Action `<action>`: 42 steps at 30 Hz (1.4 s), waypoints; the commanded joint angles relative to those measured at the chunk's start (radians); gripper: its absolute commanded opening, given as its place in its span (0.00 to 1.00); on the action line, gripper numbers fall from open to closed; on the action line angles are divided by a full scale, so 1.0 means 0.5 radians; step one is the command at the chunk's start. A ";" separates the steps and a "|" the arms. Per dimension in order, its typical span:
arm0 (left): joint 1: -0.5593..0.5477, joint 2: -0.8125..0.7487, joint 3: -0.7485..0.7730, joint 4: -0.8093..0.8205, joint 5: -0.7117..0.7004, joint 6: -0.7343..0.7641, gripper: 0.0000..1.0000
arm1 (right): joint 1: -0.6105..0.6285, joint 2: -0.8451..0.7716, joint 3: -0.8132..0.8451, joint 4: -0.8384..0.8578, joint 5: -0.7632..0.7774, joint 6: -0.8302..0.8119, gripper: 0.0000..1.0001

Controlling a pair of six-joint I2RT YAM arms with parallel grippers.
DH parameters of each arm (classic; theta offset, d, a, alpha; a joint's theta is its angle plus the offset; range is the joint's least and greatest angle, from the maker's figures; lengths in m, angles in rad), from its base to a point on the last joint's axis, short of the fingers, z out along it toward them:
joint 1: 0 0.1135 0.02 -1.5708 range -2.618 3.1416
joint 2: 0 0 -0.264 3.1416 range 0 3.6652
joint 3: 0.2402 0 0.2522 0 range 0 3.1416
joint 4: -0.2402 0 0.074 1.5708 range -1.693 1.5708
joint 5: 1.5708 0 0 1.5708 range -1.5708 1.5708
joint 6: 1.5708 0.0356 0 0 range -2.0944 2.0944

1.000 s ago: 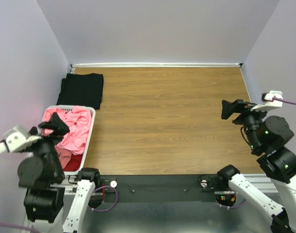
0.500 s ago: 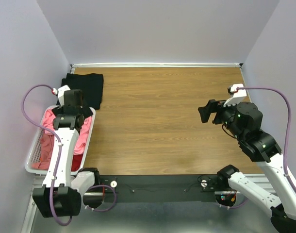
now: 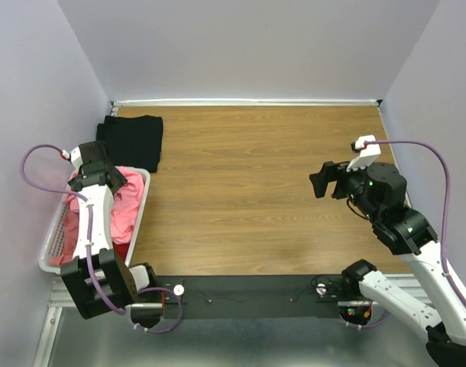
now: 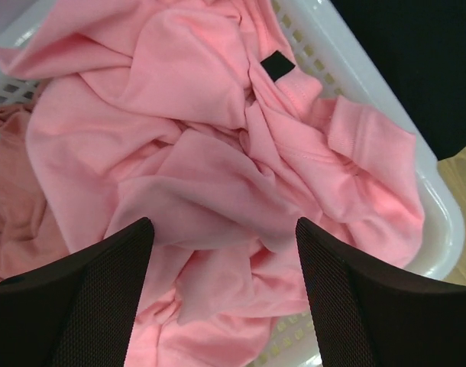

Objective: Fold and stack the t-shirts
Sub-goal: Grab the tshirt from the pile, then move the tshirt to the center of the board

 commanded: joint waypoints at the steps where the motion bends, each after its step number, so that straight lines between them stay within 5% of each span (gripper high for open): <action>1: 0.062 0.045 -0.110 0.115 0.149 -0.085 0.83 | 0.003 -0.015 -0.035 0.039 0.031 -0.037 1.00; 5: 0.068 0.097 -0.178 0.189 0.195 -0.113 0.79 | -0.004 -0.024 -0.039 0.040 0.047 -0.037 1.00; 8: 0.068 0.088 -0.242 0.257 0.235 -0.125 0.61 | -0.001 -0.024 -0.020 0.040 0.053 -0.043 1.00; 12: 0.068 0.009 -0.316 0.358 0.352 -0.122 0.01 | 0.003 0.006 -0.008 0.040 0.065 -0.058 1.00; 20: -0.112 -0.323 0.057 0.306 0.416 -0.110 0.00 | -0.001 0.101 0.100 0.036 0.139 -0.070 1.00; 26: -0.860 -0.311 0.585 0.422 0.383 -0.306 0.00 | -0.001 0.108 0.149 0.040 0.221 0.018 1.00; 35: -1.968 0.302 1.530 0.701 0.374 -0.211 0.00 | -0.004 -0.015 0.210 0.040 0.356 0.101 1.00; 41: -2.285 0.502 1.403 0.953 0.453 -0.128 0.01 | -0.004 -0.138 0.231 0.036 0.405 0.065 1.00; 42: -2.285 0.505 1.320 1.008 0.435 -0.140 0.15 | -0.004 -0.153 0.225 0.036 0.412 0.065 1.00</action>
